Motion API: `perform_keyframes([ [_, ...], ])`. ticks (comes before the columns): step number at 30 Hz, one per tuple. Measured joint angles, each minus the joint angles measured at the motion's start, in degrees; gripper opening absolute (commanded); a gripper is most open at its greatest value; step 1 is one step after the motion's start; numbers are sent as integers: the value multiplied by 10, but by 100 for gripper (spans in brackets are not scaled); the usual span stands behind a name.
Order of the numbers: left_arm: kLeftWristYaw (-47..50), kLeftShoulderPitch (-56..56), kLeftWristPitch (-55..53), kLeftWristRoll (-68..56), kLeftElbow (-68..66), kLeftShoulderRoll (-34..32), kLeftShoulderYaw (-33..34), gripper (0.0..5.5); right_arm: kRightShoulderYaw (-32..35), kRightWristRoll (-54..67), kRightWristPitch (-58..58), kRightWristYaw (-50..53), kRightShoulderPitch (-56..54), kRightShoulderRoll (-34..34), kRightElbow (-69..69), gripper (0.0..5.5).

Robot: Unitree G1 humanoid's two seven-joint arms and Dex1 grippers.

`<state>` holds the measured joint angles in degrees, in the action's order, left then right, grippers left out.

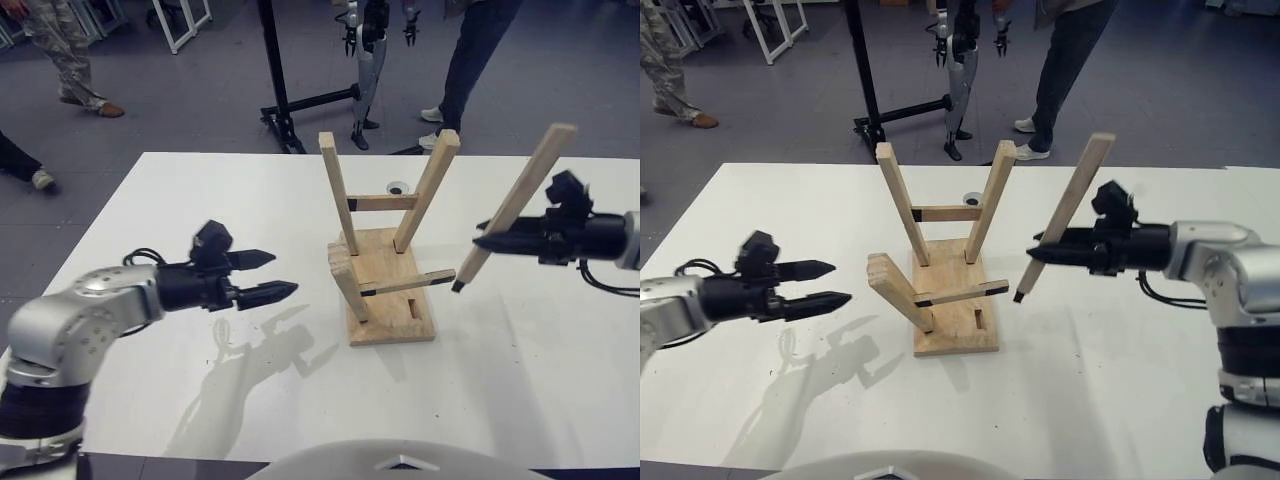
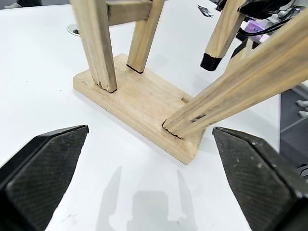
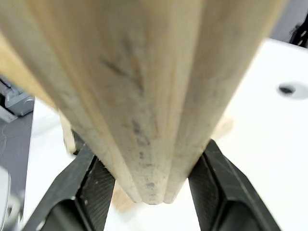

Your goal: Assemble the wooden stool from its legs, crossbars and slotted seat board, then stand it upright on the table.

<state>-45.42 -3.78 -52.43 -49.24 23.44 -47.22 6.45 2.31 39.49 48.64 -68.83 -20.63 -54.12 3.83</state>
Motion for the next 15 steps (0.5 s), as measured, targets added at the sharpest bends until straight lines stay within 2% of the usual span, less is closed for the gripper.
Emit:
perform_keyframes([
  [3, 27, 18, 14, 56, 43, 17, -75, 477, -1, -4, -5, 16, 45, 2, 49, 204],
  [4, 44, 30, 17, 96, 55, 19, -121, 477, -1, -4, -5, 26, 61, 11, 70, 204],
  [6, 61, 40, 23, 138, 62, 20, -157, 477, 1, -3, -5, 42, 72, 24, 87, 204],
  [12, 88, 56, 16, 157, 75, 45, -171, 477, 8, 1, -6, 63, 109, 40, 116, 204],
  [15, 104, 55, 12, 164, 78, 61, -171, 477, -10, 0, -7, 72, 101, 54, 122, 203],
])
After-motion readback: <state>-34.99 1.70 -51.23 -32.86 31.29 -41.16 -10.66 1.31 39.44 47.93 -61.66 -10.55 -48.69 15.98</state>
